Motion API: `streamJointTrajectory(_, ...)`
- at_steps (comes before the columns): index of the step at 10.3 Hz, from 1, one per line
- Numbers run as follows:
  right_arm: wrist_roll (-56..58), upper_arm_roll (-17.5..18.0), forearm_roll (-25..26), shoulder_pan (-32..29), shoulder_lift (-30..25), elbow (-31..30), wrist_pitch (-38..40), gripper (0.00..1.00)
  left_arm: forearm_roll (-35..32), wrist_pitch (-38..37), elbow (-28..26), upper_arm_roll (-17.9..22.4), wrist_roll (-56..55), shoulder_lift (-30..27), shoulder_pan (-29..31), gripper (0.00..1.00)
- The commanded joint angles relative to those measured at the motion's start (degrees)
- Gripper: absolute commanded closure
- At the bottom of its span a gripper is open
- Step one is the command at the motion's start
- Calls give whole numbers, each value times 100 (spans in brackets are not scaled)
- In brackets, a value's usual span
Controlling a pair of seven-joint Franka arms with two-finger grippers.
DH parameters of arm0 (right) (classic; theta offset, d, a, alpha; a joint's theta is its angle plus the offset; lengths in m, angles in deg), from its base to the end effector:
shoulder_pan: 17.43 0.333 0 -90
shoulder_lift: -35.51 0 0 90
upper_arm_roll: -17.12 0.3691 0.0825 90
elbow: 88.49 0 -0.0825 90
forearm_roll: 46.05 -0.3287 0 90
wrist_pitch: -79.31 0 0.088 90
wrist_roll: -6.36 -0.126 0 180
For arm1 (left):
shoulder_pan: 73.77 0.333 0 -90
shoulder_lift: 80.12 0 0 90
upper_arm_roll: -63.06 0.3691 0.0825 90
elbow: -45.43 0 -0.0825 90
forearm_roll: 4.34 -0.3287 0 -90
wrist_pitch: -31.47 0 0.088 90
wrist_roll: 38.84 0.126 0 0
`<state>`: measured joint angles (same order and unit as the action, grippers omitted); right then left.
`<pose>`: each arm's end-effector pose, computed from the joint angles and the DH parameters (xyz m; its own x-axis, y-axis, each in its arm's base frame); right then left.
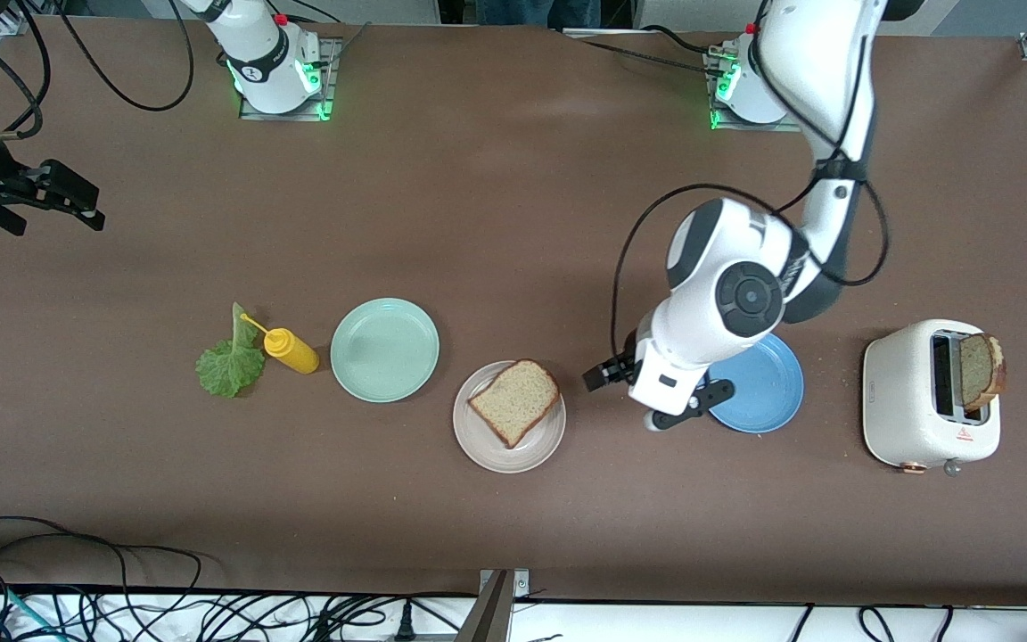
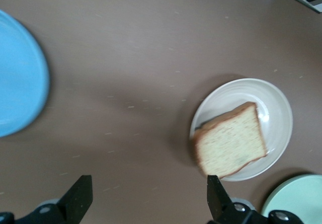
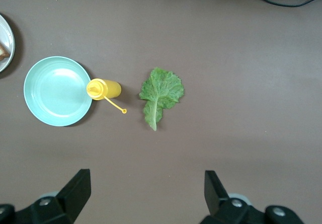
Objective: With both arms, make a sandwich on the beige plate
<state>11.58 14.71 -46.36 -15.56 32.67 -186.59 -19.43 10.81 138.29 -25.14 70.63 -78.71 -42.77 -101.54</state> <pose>0.4945 -0.0047 0.6373 0.9949 0.0807 0.0611 0.0810 -0.9967 -0.0019 0.6509 -0.2948 0.4299 0.9186 0.3754 -0.1238 0.3893 -0.9133 0.1195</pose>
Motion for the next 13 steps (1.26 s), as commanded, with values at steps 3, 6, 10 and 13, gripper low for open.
streamJointTrajectory(3, 22, -23, -101, 7, 3, 54, -5, 0, -976, -1242, -186, -36, 1322, -1062, 666, 0)
streamJointTrajectory(6, 22, -23, -101, 7, 3, 54, -5, 0, -1374, -1699, -194, -45, 2587, -1466, 1236, 0)
streamJointTrajectory(10, 22, -23, -101, 7, 3, 54, -5, 0, -1234, -1508, -851, -80, 3863, -1888, 1940, 1)
streamJointTrajectory(13, 22, -23, -101, 16, 3, 54, -5, 0, -1022, -971, -1442, -71, 3926, -2223, 2047, 0)
